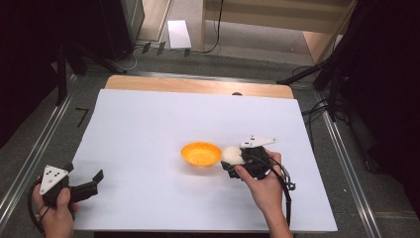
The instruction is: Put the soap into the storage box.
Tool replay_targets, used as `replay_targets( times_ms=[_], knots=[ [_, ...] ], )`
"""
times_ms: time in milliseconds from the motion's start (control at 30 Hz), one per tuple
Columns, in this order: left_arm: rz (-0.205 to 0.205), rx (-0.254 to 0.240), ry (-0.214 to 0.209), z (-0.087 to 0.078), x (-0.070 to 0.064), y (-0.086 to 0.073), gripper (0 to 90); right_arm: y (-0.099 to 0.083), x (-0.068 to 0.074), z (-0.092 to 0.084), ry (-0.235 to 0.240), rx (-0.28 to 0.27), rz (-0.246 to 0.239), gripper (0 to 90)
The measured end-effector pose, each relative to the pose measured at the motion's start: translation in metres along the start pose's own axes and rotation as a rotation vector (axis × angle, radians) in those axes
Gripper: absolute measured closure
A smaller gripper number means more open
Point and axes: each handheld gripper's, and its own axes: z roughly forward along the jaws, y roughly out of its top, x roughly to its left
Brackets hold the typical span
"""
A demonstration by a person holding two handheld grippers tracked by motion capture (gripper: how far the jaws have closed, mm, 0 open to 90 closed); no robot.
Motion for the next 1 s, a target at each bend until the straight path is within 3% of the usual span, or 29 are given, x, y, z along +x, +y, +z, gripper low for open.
replay_targets(
  times_ms=[1000],
  knots=[
    [0.001,0.003,-0.004,0.000,0.000,0.000,0.0,0.024,0.017,0.027,0.036,0.007,-0.014,23.2]
  ],
)
